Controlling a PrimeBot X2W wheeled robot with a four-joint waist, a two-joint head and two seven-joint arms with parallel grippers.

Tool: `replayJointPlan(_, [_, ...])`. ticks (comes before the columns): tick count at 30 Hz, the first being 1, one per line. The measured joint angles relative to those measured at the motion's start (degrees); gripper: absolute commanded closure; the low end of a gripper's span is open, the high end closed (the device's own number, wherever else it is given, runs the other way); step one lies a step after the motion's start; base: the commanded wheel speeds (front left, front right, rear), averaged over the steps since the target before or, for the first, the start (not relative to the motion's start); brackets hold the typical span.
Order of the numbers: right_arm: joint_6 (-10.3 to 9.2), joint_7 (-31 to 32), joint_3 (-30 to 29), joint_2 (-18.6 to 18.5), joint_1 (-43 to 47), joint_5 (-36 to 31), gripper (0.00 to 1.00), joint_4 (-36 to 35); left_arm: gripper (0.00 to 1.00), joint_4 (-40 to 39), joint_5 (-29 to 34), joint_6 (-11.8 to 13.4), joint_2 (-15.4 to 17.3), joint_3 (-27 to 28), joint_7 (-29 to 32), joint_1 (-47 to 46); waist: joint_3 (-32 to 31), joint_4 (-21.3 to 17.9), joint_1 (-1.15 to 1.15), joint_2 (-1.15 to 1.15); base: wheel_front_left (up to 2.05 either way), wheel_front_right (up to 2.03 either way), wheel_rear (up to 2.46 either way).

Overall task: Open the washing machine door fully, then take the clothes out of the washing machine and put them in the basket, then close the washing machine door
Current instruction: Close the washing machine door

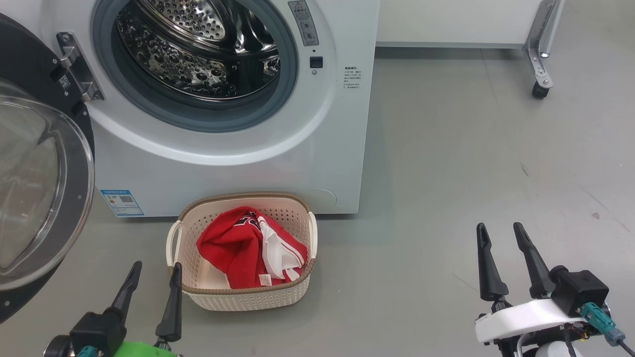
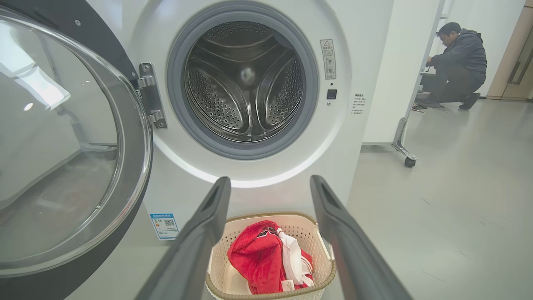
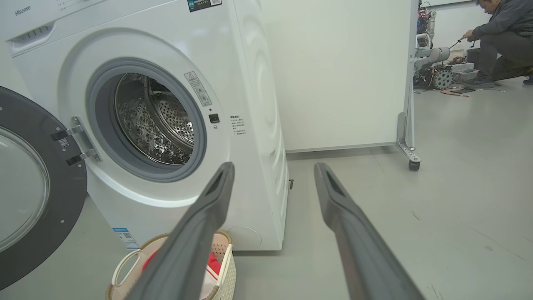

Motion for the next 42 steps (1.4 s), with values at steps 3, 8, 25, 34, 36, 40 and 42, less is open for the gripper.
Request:
replayJointPlan(3, [0.0, 0.01, 0.01, 0.0, 0.0, 0.0, 0.0, 0.0, 0.0, 0.0, 0.0, 0.0, -0.04, 0.05, 0.0, 0.0, -0.03, 0.0, 0.0, 0.0, -0.01, 0.01, 0.0])
replayJointPlan(8, [0.0, 0.0, 0.1, 0.0, 0.0, 0.0, 0.0, 0.0, 0.0, 0.0, 0.0, 0.0, -0.12, 0.04, 0.0, 0.0, -0.07, 0.0, 0.0, 0.0, 0.0, 0.0, 0.0])
replayJointPlan(25, [0.0, 0.01, 0.41, 0.0, 0.0, 0.0, 0.0, 0.03, 0.0, -0.13, 0.01, 0.0, -0.24, 0.0, 0.0, 0.01, -0.11, 0.05, 0.0, 0.0, 0.0, 0.0, 0.0])
replayJointPlan(34, [-0.53, 0.0, -0.13, 0.01, 0.02, 0.0, 0.0, -0.1, 0.0, -0.21, 0.62, 0.0, -0.37, -1.03, 0.0, 0.02, 0.07, 0.84, 0.0, 0.0, 0.0, 0.0, 0.0])
replayJointPlan(36, [-0.53, 0.01, -0.27, -0.01, 0.02, 0.0, 0.0, -0.15, 0.0, -0.22, 0.87, 0.0, -0.42, -1.11, 0.0, 0.02, 0.14, 1.35, 0.0, 0.0, 0.0, 0.0, 0.0])
replayJointPlan(40, [-0.53, 0.01, -0.33, 0.0, 0.02, 0.0, 0.0, -0.42, 0.0, -0.21, 0.87, 0.0, -0.42, -1.27, 0.0, 0.01, 0.26, 2.29, 0.0, 0.0, 0.0, 0.0, 0.0])
replayJointPlan(42, [-0.53, 0.01, -0.41, 0.0, 0.03, 0.0, 0.0, -0.57, 0.0, -0.18, 1.03, 0.0, -0.43, -1.32, 0.0, 0.01, 0.33, 3.03, 0.0, 0.0, 0.0, 0.0, 0.0])
